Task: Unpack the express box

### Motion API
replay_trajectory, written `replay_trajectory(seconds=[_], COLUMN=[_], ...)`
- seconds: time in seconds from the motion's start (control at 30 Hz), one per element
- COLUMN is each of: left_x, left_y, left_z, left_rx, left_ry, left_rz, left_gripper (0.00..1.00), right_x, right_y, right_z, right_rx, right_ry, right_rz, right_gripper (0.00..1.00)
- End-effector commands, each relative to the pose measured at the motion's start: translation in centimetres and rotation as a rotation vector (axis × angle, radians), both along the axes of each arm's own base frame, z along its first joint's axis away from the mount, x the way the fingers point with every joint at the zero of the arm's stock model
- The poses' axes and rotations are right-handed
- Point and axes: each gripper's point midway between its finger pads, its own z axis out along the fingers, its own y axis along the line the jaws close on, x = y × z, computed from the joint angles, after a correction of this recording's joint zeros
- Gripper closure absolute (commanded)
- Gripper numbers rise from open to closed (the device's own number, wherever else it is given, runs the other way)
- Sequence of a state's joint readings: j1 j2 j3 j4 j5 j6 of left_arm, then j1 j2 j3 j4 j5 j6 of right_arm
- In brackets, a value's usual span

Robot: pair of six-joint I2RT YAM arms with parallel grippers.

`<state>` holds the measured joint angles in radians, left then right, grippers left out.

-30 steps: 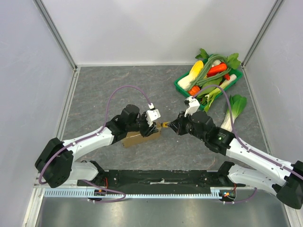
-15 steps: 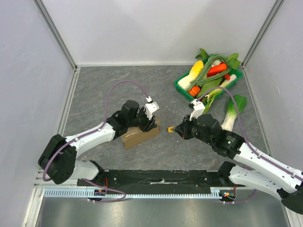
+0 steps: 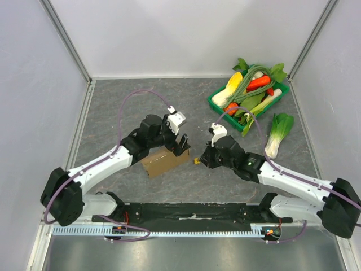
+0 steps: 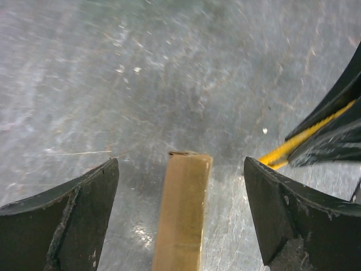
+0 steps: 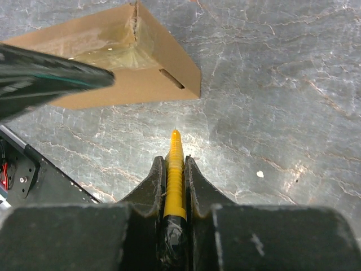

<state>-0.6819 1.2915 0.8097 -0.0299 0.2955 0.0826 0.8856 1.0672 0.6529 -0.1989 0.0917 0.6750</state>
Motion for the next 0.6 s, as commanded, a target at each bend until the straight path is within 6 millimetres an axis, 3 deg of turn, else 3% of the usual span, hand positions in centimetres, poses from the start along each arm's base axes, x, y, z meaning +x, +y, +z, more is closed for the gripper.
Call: replay_trajectory(seconds=[0.0, 0.13, 0.17, 0.33, 0.4, 0.57], left_x=[2.4, 3.7, 4.1, 3.0, 2.1, -0.8], left_y=[2.0, 6.9, 9.2, 16.6, 17.7, 16.0], left_z=[6.3, 6.1, 5.3, 0.9, -1.1, -5.7], left_rx=[-0.088, -0.042, -0.028, 0.001, -0.02, 0.012], left_ry=[-0.085, -0.087, -0.071, 0.137, 0.242, 0.46], left_rz=[0.22, 0.492, 0.631, 0.934, 0.976, 0.864], left_gripper=[0.04, 0.02, 0.01, 0.02, 0.04, 0.09], right_x=[1.6, 2.5, 3.0, 5.1, 5.9, 7.9], right_y=[2.5, 3.2, 3.6, 4.3, 4.7, 6.1], right_z=[1.7, 1.4, 1.5, 2.7, 3.5, 4.5], right_rx=[0.083, 0.079, 0.086, 0.091, 0.094, 0.08], right_ry=[-0.078, -0.075, -0.087, -0.129, -0.149, -0.198], right_rz=[0.021, -0.003, -0.016, -0.075, -0.094, -0.101], right_gripper=[1.0, 1.0, 1.0, 1.0, 1.0, 1.0])
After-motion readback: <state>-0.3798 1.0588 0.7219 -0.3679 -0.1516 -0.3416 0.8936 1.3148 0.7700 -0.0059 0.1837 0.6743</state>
